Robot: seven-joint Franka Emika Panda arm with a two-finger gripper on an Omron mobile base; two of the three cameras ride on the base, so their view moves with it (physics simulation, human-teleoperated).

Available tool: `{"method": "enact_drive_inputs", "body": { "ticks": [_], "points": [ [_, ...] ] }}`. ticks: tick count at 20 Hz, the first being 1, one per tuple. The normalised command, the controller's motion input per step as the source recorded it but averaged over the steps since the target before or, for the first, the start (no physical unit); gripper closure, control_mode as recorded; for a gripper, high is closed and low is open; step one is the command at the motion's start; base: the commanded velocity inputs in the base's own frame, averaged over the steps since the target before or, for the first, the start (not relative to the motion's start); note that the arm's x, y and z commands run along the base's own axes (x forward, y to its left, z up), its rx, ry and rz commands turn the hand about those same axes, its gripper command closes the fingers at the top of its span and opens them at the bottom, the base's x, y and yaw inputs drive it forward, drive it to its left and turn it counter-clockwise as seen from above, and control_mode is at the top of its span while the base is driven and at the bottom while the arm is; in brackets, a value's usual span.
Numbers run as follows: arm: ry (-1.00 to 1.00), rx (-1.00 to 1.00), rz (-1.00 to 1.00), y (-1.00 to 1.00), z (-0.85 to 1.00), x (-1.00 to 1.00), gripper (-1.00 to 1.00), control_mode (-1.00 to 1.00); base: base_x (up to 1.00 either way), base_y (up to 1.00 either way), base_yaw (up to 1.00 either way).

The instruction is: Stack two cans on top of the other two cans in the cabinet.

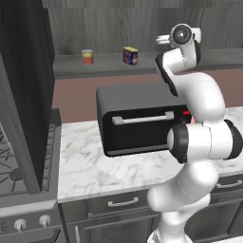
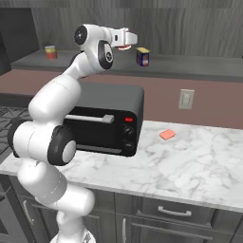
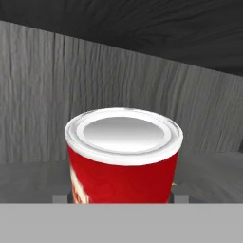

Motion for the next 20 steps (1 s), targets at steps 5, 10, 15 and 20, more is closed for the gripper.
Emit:
{"method": "enact_drive_inputs", "body": {
  "ticks": [5,10,15,20],
  "points": [
    [0.0,0.03,0.0,-0.22,0.03,0.04,1.0,-1.0,0.0,0.0,0.0],
    [0.0,0.04,-0.01,-0.2,0.01,0.12,1.0,-1.0,0.0,0.0,0.0],
    [0.0,0.04,0.0,-0.19,0.0,0.14,1.0,-1.0,0.0,0.0,0.0],
    [0.0,0.03,0.0,-0.19,0.0,0.13,1.0,-1.0,0.0,0.0,0.0]
  ]
}}
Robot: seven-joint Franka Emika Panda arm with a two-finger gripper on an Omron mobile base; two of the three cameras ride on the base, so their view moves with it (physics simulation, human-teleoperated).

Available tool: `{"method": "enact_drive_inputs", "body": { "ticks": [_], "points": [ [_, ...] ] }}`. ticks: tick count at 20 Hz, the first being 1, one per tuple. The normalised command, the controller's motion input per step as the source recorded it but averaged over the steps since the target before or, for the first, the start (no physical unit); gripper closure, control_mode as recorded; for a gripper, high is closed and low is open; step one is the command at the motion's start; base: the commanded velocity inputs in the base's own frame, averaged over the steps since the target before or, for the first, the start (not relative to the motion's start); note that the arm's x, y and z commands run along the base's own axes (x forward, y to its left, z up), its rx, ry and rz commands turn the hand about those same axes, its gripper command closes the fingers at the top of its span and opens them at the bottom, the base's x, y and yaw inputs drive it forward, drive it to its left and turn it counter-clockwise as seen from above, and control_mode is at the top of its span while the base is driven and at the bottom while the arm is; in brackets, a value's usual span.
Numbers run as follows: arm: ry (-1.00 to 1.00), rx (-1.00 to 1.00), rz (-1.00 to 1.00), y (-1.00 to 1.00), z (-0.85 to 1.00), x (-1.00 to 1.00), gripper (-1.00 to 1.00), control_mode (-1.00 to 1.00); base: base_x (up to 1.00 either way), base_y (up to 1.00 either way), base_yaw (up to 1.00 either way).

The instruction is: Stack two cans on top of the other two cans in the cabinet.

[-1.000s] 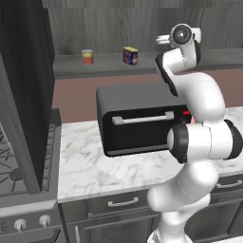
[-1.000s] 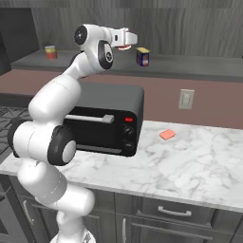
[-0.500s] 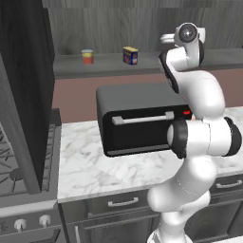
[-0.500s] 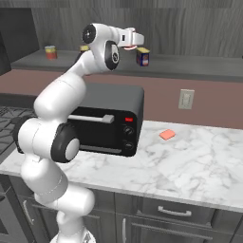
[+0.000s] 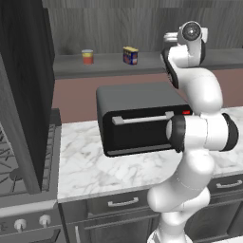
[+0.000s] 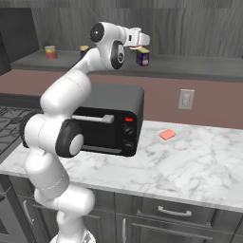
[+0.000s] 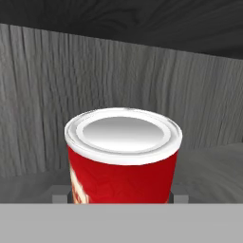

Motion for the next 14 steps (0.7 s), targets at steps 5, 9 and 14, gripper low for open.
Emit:
{"method": "enact_drive_inputs", "body": {
  "ticks": [5,9,14],
  "points": [
    [0.0,0.01,0.0,-0.18,0.0,0.08,1.0,-1.0,0.0,0.0,0.0],
    [0.0,0.0,0.0,-0.13,-0.05,0.1,1.0,-1.0,0.0,0.0,0.0],
    [0.0,0.0,0.0,-0.02,-0.08,0.11,1.0,-1.0,0.0,0.0,0.0]
  ]
}}
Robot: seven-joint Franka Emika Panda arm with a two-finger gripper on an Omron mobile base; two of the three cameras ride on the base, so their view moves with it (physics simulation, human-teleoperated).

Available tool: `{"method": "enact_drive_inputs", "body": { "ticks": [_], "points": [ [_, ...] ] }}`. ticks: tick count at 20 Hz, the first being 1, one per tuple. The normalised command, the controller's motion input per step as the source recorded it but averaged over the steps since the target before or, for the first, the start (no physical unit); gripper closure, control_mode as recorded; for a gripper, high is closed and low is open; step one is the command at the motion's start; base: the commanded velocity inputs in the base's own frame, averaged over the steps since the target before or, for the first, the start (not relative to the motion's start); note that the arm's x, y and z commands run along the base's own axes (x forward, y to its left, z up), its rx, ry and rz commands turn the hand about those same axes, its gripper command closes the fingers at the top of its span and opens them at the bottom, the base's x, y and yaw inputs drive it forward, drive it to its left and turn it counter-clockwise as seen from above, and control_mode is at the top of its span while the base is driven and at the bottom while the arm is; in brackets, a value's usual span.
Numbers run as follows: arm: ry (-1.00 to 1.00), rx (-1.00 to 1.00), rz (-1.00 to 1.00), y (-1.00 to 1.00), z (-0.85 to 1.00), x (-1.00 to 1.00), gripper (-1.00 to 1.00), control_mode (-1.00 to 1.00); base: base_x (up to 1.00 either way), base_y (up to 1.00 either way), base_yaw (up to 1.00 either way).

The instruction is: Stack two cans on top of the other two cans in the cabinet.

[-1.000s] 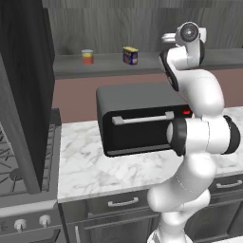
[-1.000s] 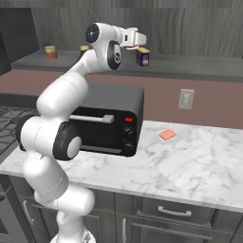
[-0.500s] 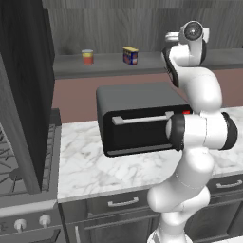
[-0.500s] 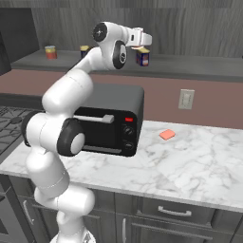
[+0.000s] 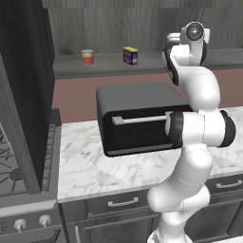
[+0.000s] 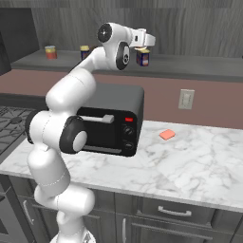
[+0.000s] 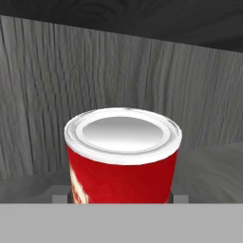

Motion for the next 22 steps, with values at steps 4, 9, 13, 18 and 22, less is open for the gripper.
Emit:
{"method": "enact_drive_inputs", "body": {
  "ticks": [4,9,13,18,22],
  "points": [
    [0.0,0.0,0.0,0.0,-0.09,0.15,1.0,-1.0,0.0,0.0,0.0],
    [0.0,0.0,0.0,0.0,-0.05,0.15,1.0,-1.0,0.0,0.0,0.0],
    [0.0,0.0,0.0,-0.01,-0.03,0.08,1.0,-1.0,0.0,0.0,0.0],
    [0.0,0.0,0.0,-0.03,0.0,0.0,1.0,-1.0,0.0,0.0,0.0],
    [0.0,0.0,0.0,-0.02,0.0,0.0,1.0,-1.0,0.0,0.0,0.0]
  ]
}}
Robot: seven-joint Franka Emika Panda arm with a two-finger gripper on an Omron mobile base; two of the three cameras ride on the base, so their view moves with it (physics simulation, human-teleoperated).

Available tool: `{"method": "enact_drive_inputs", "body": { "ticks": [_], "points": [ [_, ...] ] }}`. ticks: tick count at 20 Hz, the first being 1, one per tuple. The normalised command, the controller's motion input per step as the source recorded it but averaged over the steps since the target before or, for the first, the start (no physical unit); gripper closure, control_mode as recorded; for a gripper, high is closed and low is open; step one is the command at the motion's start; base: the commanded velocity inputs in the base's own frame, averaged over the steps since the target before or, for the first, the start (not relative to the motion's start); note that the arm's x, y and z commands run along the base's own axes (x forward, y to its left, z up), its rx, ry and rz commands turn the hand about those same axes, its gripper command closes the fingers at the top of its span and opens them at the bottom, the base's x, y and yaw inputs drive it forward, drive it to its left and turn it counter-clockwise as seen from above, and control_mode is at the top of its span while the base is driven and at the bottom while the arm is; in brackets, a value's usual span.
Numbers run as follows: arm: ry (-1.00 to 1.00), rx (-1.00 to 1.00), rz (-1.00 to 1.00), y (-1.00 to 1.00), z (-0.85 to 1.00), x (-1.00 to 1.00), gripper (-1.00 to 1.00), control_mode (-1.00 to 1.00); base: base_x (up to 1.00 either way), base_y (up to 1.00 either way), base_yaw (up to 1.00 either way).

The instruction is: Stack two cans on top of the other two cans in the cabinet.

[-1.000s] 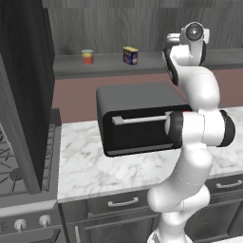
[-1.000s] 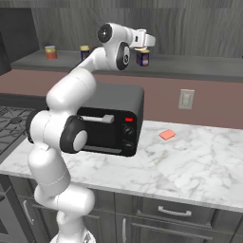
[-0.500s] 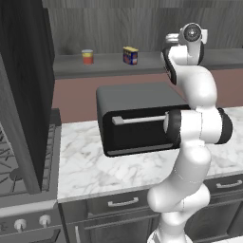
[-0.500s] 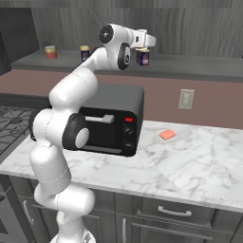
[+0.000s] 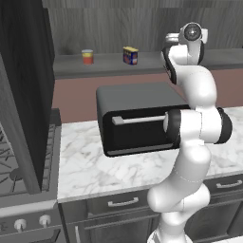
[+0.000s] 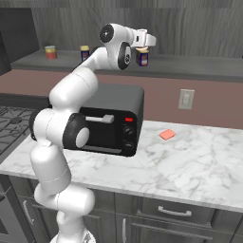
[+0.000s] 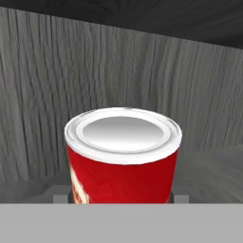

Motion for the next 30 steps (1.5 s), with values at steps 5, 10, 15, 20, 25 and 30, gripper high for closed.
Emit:
{"method": "enact_drive_inputs", "body": {
  "ticks": [5,10,15,20,25,30],
  "points": [
    [0.0,0.0,0.0,0.0,-0.02,0.0,1.0,-1.0,0.0,0.0,0.0],
    [0.0,0.01,0.0,-0.02,-0.05,0.04,1.0,-1.0,0.0,0.0,0.0],
    [0.0,0.04,0.0,-0.04,-0.08,0.02,1.0,-1.0,0.0,0.0,0.0],
    [0.0,0.06,0.0,-0.04,-0.08,0.04,1.0,-1.0,0.0,0.0,0.0],
    [0.0,0.05,0.0,-0.02,-0.1,0.01,-1.0,-1.0,0.0,0.0,0.0],
    [0.0,0.02,0.0,0.0,-0.07,0.0,-1.0,-1.0,0.0,0.0,0.0]
  ]
}}
